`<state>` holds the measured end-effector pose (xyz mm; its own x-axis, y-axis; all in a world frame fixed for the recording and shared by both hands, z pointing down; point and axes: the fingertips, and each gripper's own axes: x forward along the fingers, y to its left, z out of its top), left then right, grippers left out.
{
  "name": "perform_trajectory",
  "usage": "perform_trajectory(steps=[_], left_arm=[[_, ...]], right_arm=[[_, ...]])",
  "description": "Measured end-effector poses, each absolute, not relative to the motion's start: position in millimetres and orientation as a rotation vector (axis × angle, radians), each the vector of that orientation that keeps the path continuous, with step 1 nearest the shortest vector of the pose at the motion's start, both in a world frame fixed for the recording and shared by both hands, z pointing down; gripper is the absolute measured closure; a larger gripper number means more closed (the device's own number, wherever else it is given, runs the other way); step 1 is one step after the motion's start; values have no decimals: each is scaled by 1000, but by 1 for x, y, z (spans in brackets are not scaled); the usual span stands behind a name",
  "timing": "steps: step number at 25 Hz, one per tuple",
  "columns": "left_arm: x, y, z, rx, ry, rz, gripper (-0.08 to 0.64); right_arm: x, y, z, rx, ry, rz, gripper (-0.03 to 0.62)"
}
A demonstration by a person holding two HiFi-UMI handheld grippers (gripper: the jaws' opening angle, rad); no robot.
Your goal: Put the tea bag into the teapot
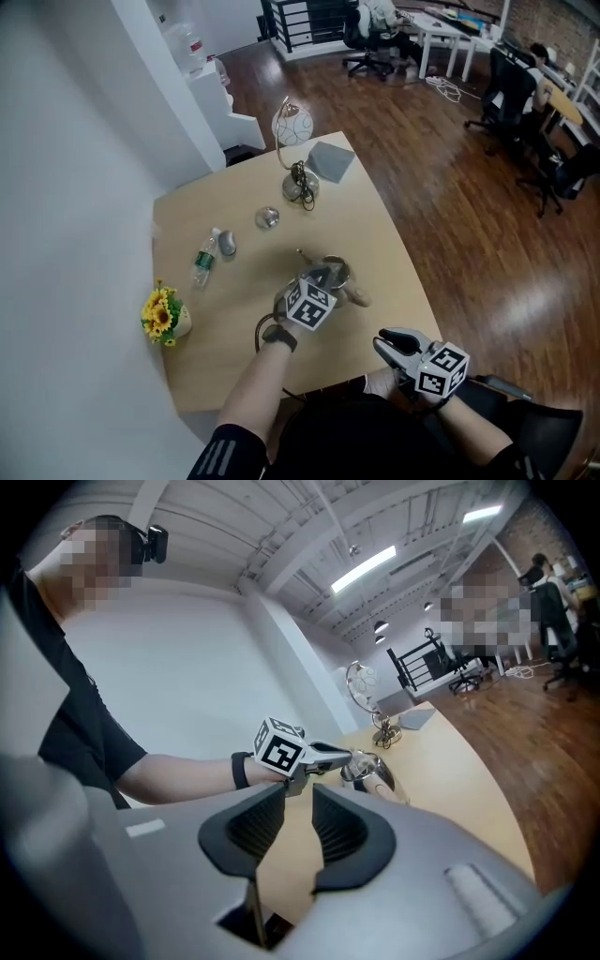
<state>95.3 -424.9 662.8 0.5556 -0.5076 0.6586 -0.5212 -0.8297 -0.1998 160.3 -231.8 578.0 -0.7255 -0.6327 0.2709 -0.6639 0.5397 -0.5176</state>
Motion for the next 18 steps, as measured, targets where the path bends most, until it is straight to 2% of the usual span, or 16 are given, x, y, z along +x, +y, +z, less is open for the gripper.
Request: perform_trajectory(steps=[10,12,14,18], left_arm=[[91,-428,655,2715,-994,1125,470],[87,-426,644,2716,-1026,1057,437],[83,-422,630,2721,-1065,972,353],[66,-404,595,2753,-1152,845,328]], right_arm=[[176,-239,578,1090,-2741,947,488],[174,-240,578,1067,-2753,946,488],[172,-244,578,1043,-2769,956,488],[164,-250,577,988,-2809,991,488]])
